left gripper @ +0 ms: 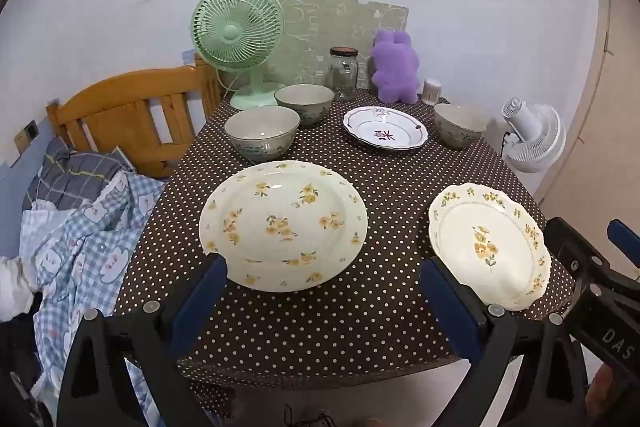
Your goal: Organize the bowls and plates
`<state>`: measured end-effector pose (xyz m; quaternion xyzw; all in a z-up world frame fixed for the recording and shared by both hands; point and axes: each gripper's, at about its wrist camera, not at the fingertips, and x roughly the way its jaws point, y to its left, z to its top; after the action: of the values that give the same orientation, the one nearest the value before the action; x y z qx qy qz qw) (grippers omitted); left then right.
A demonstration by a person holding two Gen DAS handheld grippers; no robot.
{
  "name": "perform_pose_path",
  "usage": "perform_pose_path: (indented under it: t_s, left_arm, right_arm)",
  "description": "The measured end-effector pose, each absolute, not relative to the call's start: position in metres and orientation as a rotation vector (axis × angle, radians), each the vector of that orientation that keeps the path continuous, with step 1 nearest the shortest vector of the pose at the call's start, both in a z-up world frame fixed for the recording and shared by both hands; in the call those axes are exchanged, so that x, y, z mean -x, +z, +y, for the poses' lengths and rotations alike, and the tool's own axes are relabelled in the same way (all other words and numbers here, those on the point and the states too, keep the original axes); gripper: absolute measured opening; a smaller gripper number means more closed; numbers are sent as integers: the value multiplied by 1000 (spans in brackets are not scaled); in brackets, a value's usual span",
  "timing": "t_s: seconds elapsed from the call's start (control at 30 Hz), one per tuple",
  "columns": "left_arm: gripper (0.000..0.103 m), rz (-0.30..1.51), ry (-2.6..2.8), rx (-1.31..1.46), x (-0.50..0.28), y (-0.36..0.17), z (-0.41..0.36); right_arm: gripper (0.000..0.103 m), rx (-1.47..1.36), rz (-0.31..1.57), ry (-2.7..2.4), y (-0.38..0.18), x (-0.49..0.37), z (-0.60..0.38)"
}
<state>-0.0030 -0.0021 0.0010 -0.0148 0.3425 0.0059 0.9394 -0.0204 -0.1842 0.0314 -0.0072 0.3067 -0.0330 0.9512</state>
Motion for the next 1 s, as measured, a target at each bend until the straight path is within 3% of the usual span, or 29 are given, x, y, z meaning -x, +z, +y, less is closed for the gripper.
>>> perform_pose_path:
  t_s: [1.0]
  left_arm:
    - [97,705,35,26,11,9,-16]
  right_arm:
    - [103,-39,637,-28,35,30,-201]
